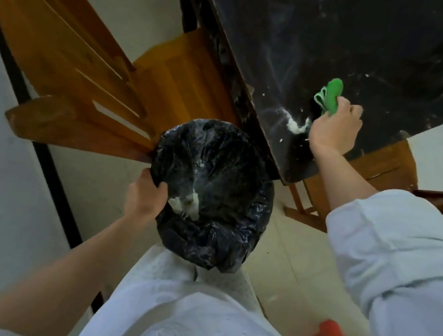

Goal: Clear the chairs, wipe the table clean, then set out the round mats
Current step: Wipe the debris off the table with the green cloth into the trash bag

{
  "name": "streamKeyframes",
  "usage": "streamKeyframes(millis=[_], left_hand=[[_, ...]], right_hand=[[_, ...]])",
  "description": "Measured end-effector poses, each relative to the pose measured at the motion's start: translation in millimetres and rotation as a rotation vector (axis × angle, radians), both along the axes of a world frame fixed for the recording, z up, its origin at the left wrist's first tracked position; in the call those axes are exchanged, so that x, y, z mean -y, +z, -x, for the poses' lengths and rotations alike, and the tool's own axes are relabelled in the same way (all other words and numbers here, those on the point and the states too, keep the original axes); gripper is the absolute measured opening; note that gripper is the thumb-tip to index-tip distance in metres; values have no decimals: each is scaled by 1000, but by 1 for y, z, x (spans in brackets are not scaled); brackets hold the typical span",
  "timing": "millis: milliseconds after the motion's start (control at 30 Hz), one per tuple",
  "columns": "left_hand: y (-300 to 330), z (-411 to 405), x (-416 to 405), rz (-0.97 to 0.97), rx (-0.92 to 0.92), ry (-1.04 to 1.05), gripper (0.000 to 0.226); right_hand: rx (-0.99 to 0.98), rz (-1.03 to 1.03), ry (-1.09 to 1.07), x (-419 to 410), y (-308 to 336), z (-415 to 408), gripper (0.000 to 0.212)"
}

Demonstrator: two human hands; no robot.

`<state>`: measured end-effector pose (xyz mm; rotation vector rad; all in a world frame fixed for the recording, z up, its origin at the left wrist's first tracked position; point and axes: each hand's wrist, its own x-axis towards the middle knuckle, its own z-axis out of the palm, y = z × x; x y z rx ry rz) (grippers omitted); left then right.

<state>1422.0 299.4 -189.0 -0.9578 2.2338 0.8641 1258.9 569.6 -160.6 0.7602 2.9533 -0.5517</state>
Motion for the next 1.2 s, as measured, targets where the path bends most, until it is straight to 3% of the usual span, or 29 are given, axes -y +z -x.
streamKeyframes(millis=[167,267,333,500,633,700,800,900,967,1033,1100,1200], left_hand=[[-7,5,4,11,52,-36,36],[-7,7,4,7,74,-60,35],[-5,9,3,11,87,-64,36],[-3,9,3,1,81,-81,36],[-1,6,0,-12,75,-68,35],[1,5,-1,-13,70,-72,34],[3,2,-2,-19,65,-69,33],[5,-1,-3,-18,64,-64,33],[6,-1,-3,-20,63,-66,34],[6,-3,-4,-30,52,-60,34],[6,-4,-5,-42,38,-52,34],[7,-5,-6,-41,30,-55,34]], right_hand=[[45,45,371,18,-5,-15,44],[186,308,826,40,-11,-67,43],[305,428,990,48,-10,-91,37],[48,495,657,32,3,-57,38],[-147,277,271,5,8,-12,37],[-165,161,67,-12,5,-2,37],[-22,58,-132,-33,3,-13,41],[72,44,89,-11,2,-49,45],[158,237,392,19,2,-77,43],[336,526,553,41,4,-105,38],[415,632,554,49,2,-122,32],[442,577,527,49,0,-126,28]])
